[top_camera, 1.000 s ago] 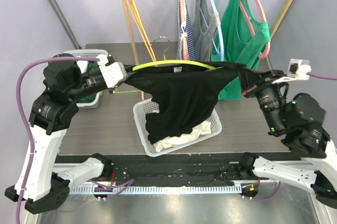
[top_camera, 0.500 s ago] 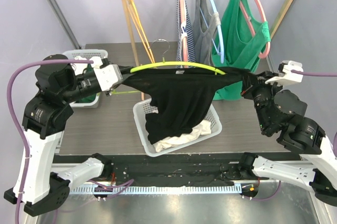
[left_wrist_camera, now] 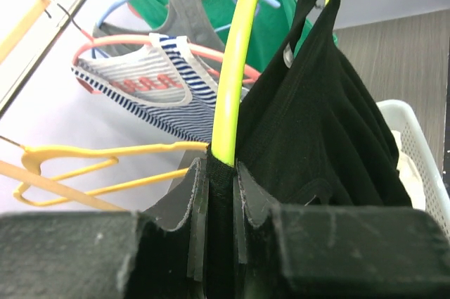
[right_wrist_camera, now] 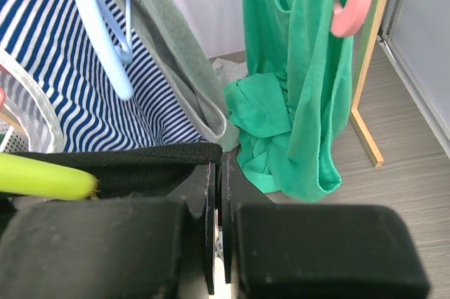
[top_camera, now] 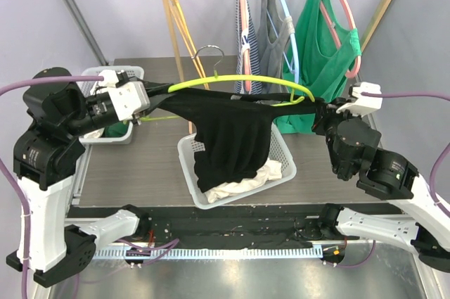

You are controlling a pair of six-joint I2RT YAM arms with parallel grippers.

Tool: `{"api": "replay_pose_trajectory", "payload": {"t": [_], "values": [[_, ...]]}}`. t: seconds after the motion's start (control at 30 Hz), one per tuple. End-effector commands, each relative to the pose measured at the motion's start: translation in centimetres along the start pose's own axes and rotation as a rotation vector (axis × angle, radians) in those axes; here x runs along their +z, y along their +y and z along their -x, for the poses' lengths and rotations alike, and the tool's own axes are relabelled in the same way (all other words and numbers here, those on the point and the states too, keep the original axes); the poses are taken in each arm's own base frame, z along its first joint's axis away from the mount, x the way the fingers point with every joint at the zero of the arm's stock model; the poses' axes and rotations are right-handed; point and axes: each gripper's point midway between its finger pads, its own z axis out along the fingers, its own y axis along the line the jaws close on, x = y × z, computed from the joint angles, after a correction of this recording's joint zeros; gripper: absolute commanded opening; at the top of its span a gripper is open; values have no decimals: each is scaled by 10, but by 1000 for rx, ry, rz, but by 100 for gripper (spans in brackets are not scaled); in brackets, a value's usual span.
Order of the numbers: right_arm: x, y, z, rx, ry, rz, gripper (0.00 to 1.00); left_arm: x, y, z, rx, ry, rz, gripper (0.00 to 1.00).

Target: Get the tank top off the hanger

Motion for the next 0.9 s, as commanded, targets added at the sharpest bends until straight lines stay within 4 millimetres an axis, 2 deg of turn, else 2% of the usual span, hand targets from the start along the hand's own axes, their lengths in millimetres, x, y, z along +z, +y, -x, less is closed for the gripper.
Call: {"api": "replay_pose_trajectory", "payload": {"t": [0.0,0.1,0.13,0.17,0.23,0.3,0.37,0.4,0.43,0.47,0.57,0.63,0.7,0.73,0.77,0.87], "values": [[4,-15,-13,-65,14,-76,1,-16,5,40,51,-104,37,0],[4,4,-23,-80,53,29,1,-13,7,36,52,-98,35,0],[1,10,-16,-67,37,90,1,-11,8,35,56,-101,34,0],[-3,16,-13,-58,34,138,4,-6,6,27,45,-89,22,0],[-17,30,-2,-42,27,290,35,2,11,17,49,-78,26,0],[-29,33,15,-30,10,372,50,13,12,-1,22,-55,17,0],[-42,33,21,-41,21,441,58,26,17,-10,8,-60,10,0],[-47,30,31,-26,11,452,61,32,18,-11,1,-68,2,0],[-50,28,29,-32,24,465,61,36,24,-6,-7,-91,12,0],[-53,26,31,-29,24,475,62,46,29,-10,-21,-89,5,0],[-55,26,30,-32,25,484,63,58,42,4,5,-131,14,0],[-56,30,28,-52,38,502,69,70,54,16,23,-157,16,0],[-60,35,30,-74,54,537,77,84,58,19,25,-168,-1,0],[-61,36,32,-82,56,545,77,83,61,29,44,-189,5,0],[-63,37,34,-85,56,560,77,85,60,31,55,-196,-4,0],[-81,42,56,-74,24,657,77,87,51,30,77,-201,-50,0]]}}
